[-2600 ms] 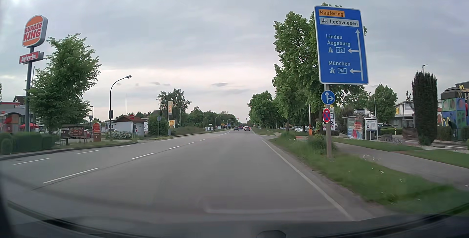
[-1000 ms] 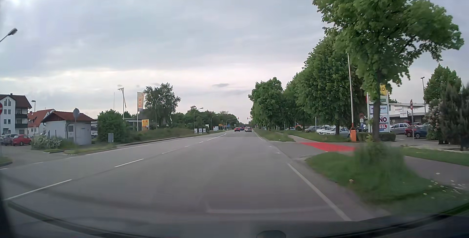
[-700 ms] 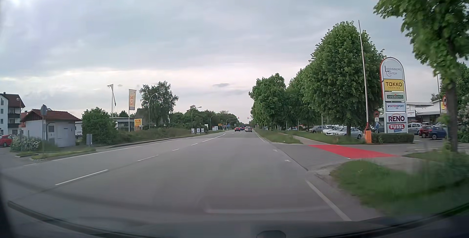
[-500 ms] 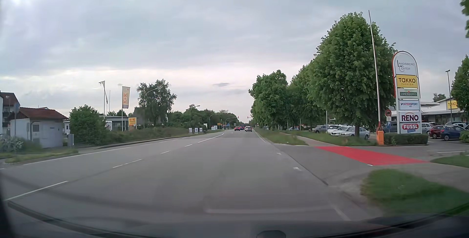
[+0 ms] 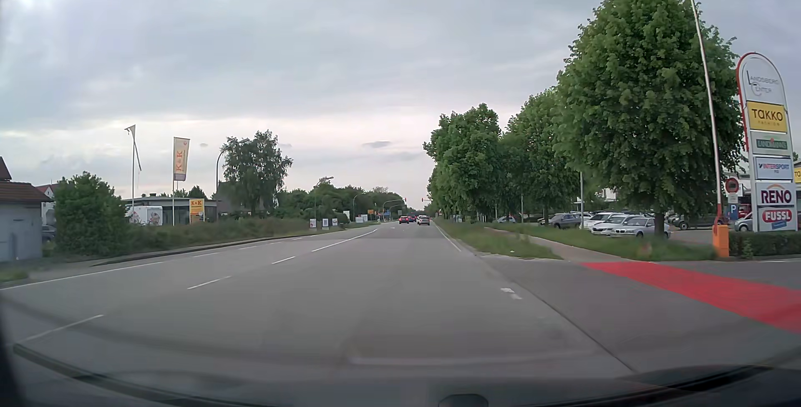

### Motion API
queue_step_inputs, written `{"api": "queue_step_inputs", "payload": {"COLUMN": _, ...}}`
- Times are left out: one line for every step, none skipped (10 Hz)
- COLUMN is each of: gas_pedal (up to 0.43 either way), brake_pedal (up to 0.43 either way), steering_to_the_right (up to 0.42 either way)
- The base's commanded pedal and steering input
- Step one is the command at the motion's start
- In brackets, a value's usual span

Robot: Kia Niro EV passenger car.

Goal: Follow the waypoints while adhering to traffic rules and regulations

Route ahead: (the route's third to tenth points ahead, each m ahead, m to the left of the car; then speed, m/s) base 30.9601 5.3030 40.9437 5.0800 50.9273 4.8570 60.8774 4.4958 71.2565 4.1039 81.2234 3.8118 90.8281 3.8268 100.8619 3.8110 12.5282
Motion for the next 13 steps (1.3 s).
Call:
{"api": "queue_step_inputs", "payload": {"gas_pedal": 0.067, "brake_pedal": 0.0, "steering_to_the_right": 0.0}}
{"api": "queue_step_inputs", "payload": {"gas_pedal": 0.039, "brake_pedal": 0.0, "steering_to_the_right": 0.0}}
{"api": "queue_step_inputs", "payload": {"gas_pedal": 0.02, "brake_pedal": 0.0, "steering_to_the_right": 0.0}}
{"api": "queue_step_inputs", "payload": {"gas_pedal": 0.02, "brake_pedal": 0.0, "steering_to_the_right": 0.0}}
{"api": "queue_step_inputs", "payload": {"gas_pedal": 0.0, "brake_pedal": 0.0, "steering_to_the_right": 0.0}}
{"api": "queue_step_inputs", "payload": {"gas_pedal": 0.0, "brake_pedal": 0.0, "steering_to_the_right": 0.0}}
{"api": "queue_step_inputs", "payload": {"gas_pedal": 0.0, "brake_pedal": 0.0, "steering_to_the_right": 0.0}}
{"api": "queue_step_inputs", "payload": {"gas_pedal": 0.0, "brake_pedal": 0.0, "steering_to_the_right": 0.0}}
{"api": "queue_step_inputs", "payload": {"gas_pedal": 0.0, "brake_pedal": 0.0, "steering_to_the_right": 0.0}}
{"api": "queue_step_inputs", "payload": {"gas_pedal": 0.0, "brake_pedal": 0.0, "steering_to_the_right": 0.0}}
{"api": "queue_step_inputs", "payload": {"gas_pedal": 0.0, "brake_pedal": 0.0, "steering_to_the_right": 0.0}}
{"api": "queue_step_inputs", "payload": {"gas_pedal": 0.0, "brake_pedal": 0.0, "steering_to_the_right": 0.0}}
{"api": "queue_step_inputs", "payload": {"gas_pedal": 0.079, "brake_pedal": 0.0, "steering_to_the_right": 0.0}}
